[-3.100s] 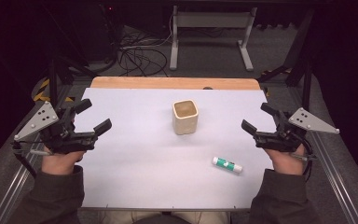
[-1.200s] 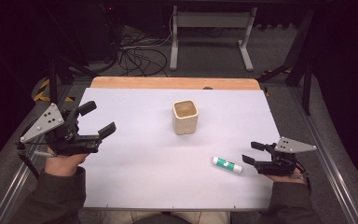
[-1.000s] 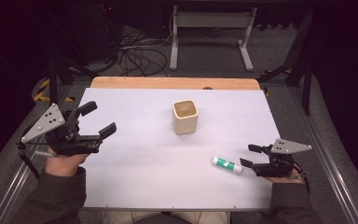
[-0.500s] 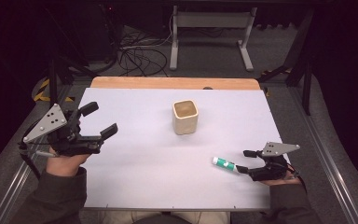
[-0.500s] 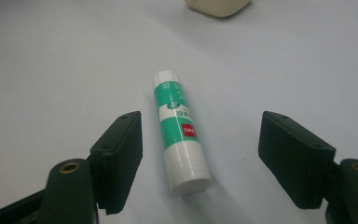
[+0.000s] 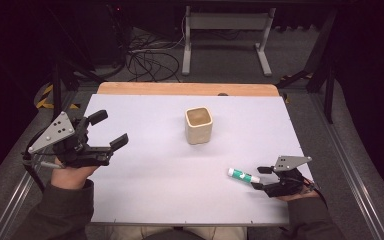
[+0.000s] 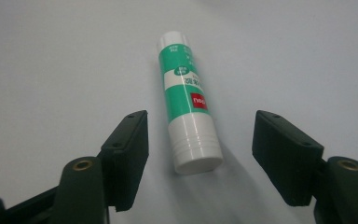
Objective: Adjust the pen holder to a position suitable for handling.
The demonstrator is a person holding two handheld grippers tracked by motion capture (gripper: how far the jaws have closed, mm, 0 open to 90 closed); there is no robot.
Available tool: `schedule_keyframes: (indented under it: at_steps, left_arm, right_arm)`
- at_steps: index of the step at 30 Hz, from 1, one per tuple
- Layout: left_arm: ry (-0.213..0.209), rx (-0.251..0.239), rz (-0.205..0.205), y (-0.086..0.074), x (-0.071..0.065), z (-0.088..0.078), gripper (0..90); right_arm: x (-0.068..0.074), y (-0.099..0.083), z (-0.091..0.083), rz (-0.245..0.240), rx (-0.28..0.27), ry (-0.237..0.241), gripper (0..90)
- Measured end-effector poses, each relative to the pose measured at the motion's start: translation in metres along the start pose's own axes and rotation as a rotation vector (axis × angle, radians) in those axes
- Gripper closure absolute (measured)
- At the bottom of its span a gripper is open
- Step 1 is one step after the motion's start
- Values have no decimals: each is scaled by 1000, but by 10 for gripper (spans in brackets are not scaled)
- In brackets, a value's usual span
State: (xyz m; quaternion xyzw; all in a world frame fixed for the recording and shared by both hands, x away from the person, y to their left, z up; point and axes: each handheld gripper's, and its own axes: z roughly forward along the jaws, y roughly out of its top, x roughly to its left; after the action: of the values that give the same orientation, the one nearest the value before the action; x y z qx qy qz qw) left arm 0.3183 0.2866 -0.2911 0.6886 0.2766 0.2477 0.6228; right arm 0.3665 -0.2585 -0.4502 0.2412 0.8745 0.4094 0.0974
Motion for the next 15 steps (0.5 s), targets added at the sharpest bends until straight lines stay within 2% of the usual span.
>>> schedule_keyframes:
  at_steps: [7,12,15]
  left_arm:
    - [2,-3,-1,0,0,0,54]
    - [3,-2,-3,-1,0,1,54]
    - [2,-3,-2,-1,1,1,54]
  right_arm:
    - [1,-1,7,-19,45,-5,394]
    - [2,-2,10,-46,72,-30,447]
    - [3,-2,10,-51,70,-29,467]
